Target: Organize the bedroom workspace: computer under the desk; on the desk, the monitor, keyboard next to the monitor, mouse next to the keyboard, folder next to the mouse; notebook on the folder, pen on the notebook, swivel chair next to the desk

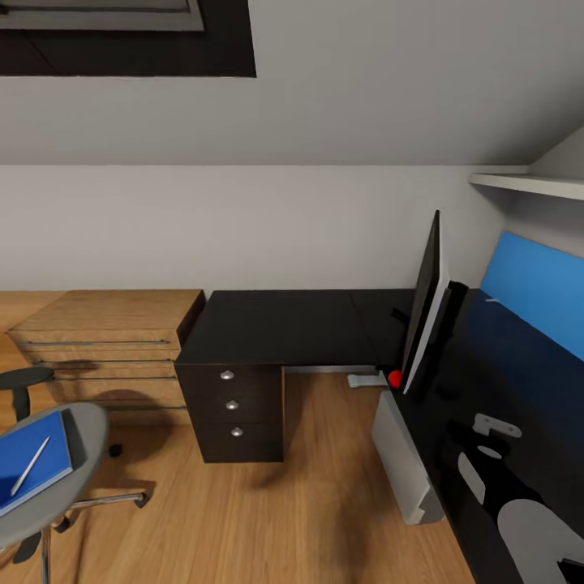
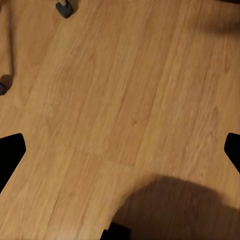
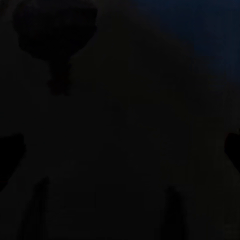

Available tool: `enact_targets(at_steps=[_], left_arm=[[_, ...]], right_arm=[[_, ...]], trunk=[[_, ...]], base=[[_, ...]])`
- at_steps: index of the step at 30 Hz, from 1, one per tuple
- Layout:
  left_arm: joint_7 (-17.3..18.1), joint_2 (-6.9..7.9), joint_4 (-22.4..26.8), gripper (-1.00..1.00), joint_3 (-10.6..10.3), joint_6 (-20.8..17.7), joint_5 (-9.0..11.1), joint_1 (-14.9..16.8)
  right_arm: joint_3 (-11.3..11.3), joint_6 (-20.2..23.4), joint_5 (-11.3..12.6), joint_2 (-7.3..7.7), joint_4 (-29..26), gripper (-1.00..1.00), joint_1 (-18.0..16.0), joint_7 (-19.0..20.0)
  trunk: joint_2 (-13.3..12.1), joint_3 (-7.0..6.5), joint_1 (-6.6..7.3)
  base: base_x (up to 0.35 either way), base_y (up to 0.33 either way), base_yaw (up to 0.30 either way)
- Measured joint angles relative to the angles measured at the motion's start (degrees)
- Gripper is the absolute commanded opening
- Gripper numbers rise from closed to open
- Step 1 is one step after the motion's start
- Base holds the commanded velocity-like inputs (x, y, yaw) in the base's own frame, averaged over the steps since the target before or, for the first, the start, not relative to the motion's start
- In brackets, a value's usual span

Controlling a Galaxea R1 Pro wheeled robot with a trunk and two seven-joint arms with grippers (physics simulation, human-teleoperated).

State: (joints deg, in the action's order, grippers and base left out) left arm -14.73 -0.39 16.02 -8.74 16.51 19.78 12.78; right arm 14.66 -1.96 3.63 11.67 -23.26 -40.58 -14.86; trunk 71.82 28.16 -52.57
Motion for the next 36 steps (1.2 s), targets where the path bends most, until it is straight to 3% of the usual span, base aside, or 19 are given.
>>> enact_targets(at_steps=[7, 15, 36], left_arm=[[0.0, -0.01, 0.0, 1.00, -0.1, 0.0, 0.0, 0.0], [0.0, 0.01, 0.0, 1.00, -0.1, 0.0, 0.0, 0.0], [0.0, 0.01, 0.0, 1.00, 0.0, 0.0, 0.0, 0.0]], right_arm=[[0.0, 1.5, 0.0, 0.09, 0.2, 1.00, -0.1, 0.1], [0.0, 2.2, 0.0, 1.35, 0.4, 1.00, -0.1, 0.1], [0.0, 2.8, 0.0, 1.51, 0.4, 1.00, -0.1, 0.2]], trunk=[[0.0, 0.00, 0.00], [0.0, 0.00, 0.02], [0.0, 0.00, 0.00]], base=[[0.137, 0.000, 0.000], [0.114, 0.000, 0.000], [0.098, 0.000, 0.000]])
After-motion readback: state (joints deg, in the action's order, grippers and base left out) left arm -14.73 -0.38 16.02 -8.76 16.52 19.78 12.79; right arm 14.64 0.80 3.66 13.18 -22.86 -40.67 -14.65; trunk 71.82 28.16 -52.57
